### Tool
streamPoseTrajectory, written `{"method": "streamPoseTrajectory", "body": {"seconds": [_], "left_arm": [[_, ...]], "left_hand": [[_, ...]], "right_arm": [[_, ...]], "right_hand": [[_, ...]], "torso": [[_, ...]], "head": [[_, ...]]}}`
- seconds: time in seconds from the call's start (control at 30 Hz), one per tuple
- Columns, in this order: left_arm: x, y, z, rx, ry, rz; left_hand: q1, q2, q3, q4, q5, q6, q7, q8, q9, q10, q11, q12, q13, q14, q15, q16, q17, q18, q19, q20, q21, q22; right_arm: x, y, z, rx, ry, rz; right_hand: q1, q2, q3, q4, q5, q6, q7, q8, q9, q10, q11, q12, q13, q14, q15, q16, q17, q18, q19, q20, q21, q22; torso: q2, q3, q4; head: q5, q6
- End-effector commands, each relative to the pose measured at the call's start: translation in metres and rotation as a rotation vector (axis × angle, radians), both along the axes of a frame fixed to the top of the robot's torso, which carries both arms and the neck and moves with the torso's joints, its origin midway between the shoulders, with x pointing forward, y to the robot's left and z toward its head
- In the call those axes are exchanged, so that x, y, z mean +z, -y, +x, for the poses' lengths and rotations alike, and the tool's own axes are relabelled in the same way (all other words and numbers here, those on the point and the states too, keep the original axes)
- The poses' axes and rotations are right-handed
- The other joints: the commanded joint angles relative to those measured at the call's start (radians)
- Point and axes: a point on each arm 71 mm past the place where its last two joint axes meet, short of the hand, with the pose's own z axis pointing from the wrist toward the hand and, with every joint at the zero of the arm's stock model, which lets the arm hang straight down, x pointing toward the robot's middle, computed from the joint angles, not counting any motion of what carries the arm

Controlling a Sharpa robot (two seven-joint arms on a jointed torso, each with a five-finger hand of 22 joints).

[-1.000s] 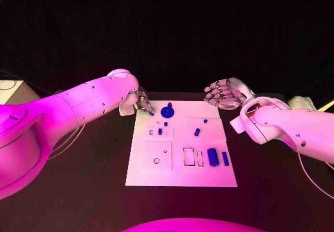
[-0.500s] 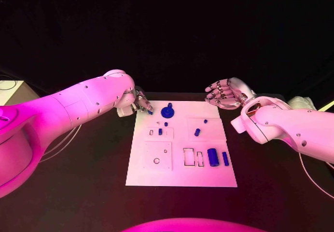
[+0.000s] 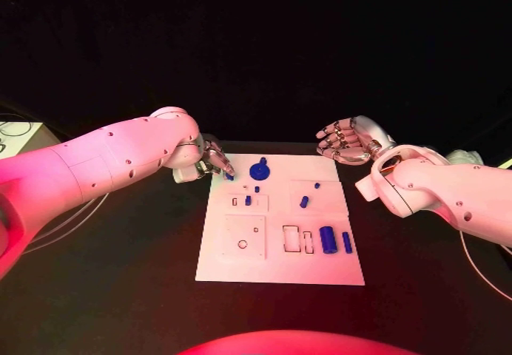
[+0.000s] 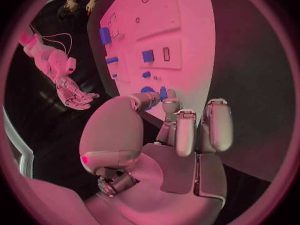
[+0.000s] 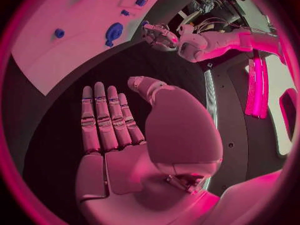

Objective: Assemble the parts on the task board

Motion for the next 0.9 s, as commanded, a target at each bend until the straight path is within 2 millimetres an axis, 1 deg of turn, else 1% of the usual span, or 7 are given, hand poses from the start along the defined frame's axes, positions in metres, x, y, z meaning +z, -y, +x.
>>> {"method": "streamPoseTrajectory", "body": {"seconds": [0.03,0.13,0.27,0.37,0.5,0.67,0.9], "left_arm": [[0.003,0.001,-0.004,0.003,0.047,0.02],[0.004,0.001,-0.01,0.009,0.09,0.016],[0.003,0.0,-0.018,0.006,0.127,0.017],[0.0,0.002,-0.024,-0.008,0.143,0.023],[-0.006,0.007,-0.031,-0.03,0.144,0.04],[-0.016,0.011,-0.037,-0.045,0.13,0.071],[-0.024,0.016,-0.042,-0.048,0.104,0.08]], "left_hand": [[-0.014,-0.004,0.153,-0.144,0.005,0.017,-0.019,0.006,0.237,0.011,0.0,0.006,0.009,0.079,-0.008,0.006,0.192,-0.009,0.011,-0.001,0.007,0.047],[-0.024,-0.007,0.165,-0.15,0.007,0.02,-0.021,0.009,0.241,0.015,-0.003,0.007,0.009,0.081,-0.01,0.007,0.195,-0.01,0.017,-0.003,0.011,0.054],[-0.036,-0.014,0.183,-0.158,0.01,0.028,-0.025,0.013,0.246,0.024,-0.007,0.008,0.012,0.084,-0.014,0.011,0.202,-0.011,0.02,-0.006,0.013,0.057],[-0.042,-0.018,0.19,-0.161,0.011,0.032,-0.027,0.014,0.247,0.029,-0.009,0.008,0.012,0.084,-0.016,0.01,0.201,-0.012,0.025,-0.008,0.018,0.063],[-0.049,-0.021,0.197,-0.165,0.016,0.036,-0.03,0.015,0.249,0.039,-0.012,0.01,0.017,0.084,-0.018,0.011,0.202,-0.015,0.031,-0.01,0.023,0.07],[-0.061,-0.026,0.206,-0.17,0.028,0.044,-0.034,0.017,0.253,0.055,-0.016,0.016,0.029,0.085,-0.022,0.011,0.203,-0.017,0.038,-0.014,0.028,0.078],[-0.071,-0.029,0.211,-0.171,0.04,0.047,-0.037,0.02,0.256,0.06,-0.018,0.014,0.024,0.084,-0.024,0.009,0.199,-0.019,0.044,-0.017,0.033,0.086]], "right_arm": [[0.002,0.0,-0.001,0.015,0.027,0.001],[0.002,0.0,-0.001,0.015,0.031,0.001],[0.002,0.0,-0.001,0.017,0.033,0.001],[0.002,0.0,-0.001,0.019,0.033,0.002],[0.002,-0.002,-0.001,0.024,0.031,0.003],[0.001,-0.003,-0.002,0.03,0.028,0.004],[0.001,-0.004,-0.002,0.034,0.023,0.003]], "right_hand": [[-0.008,-0.002,0.006,-0.001,0.01,0.005,0.048,0.001,-0.002,0.01,0.0,0.007,-0.002,0.008,0.0,-0.006,-0.002,0.015,-0.001,-0.001,0.002,-0.003],[-0.008,-0.003,0.006,-0.002,0.012,0.005,0.048,0.001,-0.002,0.01,0.0,0.007,-0.002,0.008,0.0,-0.007,-0.002,0.015,-0.001,-0.001,0.002,-0.004],[-0.008,-0.002,0.007,-0.002,0.013,0.006,0.048,0.001,-0.003,0.01,0.0,0.007,-0.002,0.008,0.0,-0.007,-0.003,0.015,0.0,-0.001,0.002,-0.004],[-0.009,-0.002,0.007,-0.002,0.014,0.006,0.047,0.001,-0.003,0.01,0.0,0.007,-0.002,0.008,0.0,-0.007,-0.003,0.015,0.0,-0.001,0.002,-0.005],[-0.009,-0.002,0.007,-0.002,0.014,0.006,0.047,0.001,-0.003,0.01,0.0,0.007,-0.002,0.008,0.0,-0.007,-0.003,0.015,0.0,-0.001,0.002,-0.005],[-0.01,-0.002,0.007,-0.001,0.015,0.006,0.047,0.001,-0.003,0.01,0.0,0.007,-0.002,0.008,0.0,-0.008,-0.003,0.015,0.0,-0.001,0.002,-0.005],[-0.011,-0.002,0.007,-0.001,0.016,0.006,0.047,0.001,-0.003,0.01,0.0,0.007,-0.003,0.008,0.0,-0.008,-0.004,0.015,0.0,-0.001,0.002,-0.006]], "torso": [[-0.005,-0.0026,0.0074],[-0.006,-0.0025,0.009],[-0.005,-0.0013,0.0073],[-0.005,-0.0023,0.0089],[-0.003,-0.0037,0.0068],[-0.003,-0.0012,0.0043],[-0.003,-0.0012,0.0044]], "head": [[0.0,-0.003],[0.003,-0.006],[0.007,-0.007],[0.008,-0.009],[0.014,-0.011],[0.02,-0.017],[0.02,-0.023]]}}
